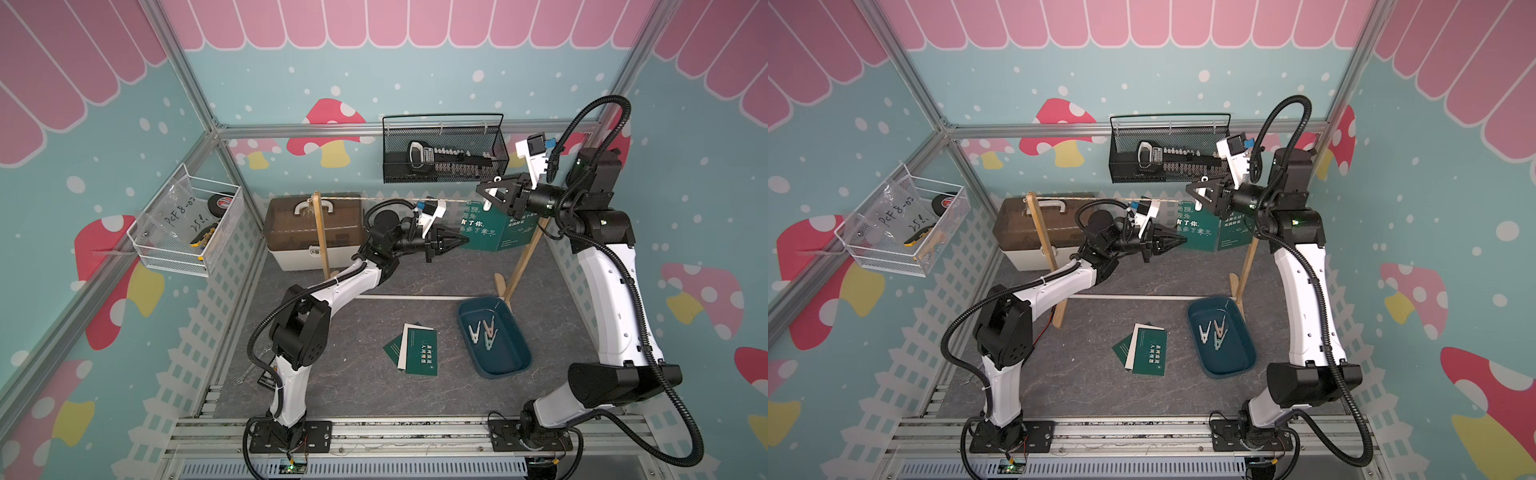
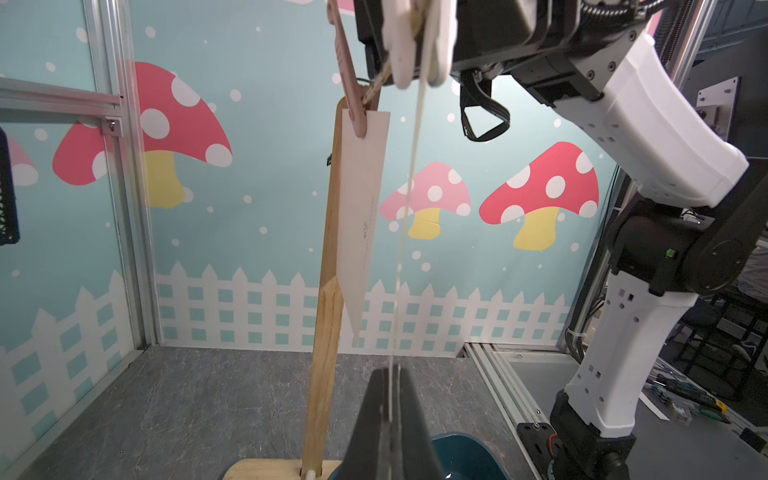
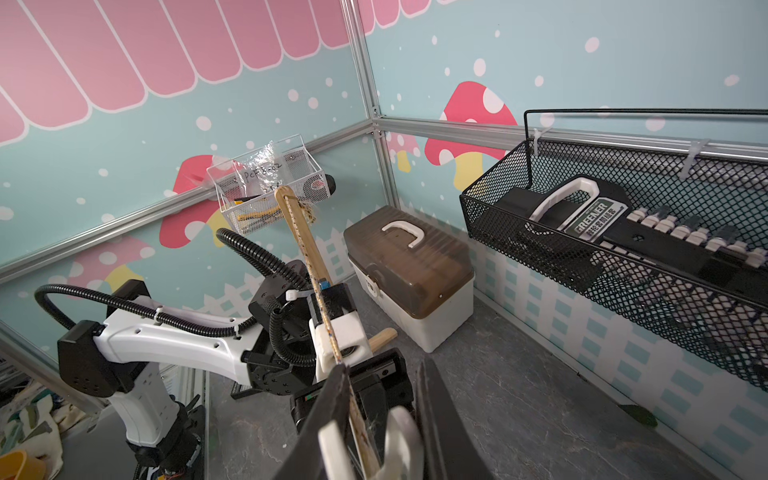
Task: Remove the postcards from the strings
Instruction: Remove the clamp from the clothesline.
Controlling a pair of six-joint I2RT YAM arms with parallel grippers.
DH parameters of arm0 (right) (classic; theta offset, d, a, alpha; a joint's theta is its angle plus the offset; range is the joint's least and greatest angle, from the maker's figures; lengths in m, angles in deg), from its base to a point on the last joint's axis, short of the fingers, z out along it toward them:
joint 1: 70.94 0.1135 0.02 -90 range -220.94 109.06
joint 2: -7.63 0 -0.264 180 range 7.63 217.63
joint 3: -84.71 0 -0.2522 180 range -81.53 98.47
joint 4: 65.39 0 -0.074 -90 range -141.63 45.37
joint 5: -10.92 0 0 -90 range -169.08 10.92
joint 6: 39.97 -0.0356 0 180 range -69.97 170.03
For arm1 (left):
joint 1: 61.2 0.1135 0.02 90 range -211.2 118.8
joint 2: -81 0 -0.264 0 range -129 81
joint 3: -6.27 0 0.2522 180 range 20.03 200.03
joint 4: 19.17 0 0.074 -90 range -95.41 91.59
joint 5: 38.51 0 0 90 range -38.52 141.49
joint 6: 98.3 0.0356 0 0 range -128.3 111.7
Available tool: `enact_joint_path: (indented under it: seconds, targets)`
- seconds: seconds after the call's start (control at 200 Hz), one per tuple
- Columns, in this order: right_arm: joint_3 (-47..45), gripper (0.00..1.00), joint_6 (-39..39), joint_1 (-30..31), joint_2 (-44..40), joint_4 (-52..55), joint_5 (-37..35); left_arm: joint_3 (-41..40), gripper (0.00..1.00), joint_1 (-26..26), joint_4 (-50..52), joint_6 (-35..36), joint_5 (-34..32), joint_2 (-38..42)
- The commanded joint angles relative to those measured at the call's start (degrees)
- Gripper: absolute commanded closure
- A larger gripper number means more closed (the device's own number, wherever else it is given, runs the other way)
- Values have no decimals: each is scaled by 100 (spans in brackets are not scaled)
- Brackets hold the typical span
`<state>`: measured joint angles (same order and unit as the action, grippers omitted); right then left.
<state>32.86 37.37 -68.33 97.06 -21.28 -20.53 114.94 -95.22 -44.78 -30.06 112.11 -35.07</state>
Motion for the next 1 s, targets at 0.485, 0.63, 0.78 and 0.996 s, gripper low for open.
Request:
enact_joint_path:
  seconds: [0.485,0.63,0.78,0.996]
  targets:
    - [177,97,-232,-6,-301,-359,-199,-111,100,0,885,511,-210,105]
    - [248,97,-344,-23,-428,-354,-471,-638,100,-15,482,295,-338,307]
    - [363,97,-526,-76,-535,-355,-900,-1156,100,-32,292,243,-459,538]
    - [347,97,-561,-93,-693,-345,-1027,-1578,100,-31,249,242,-499,789]
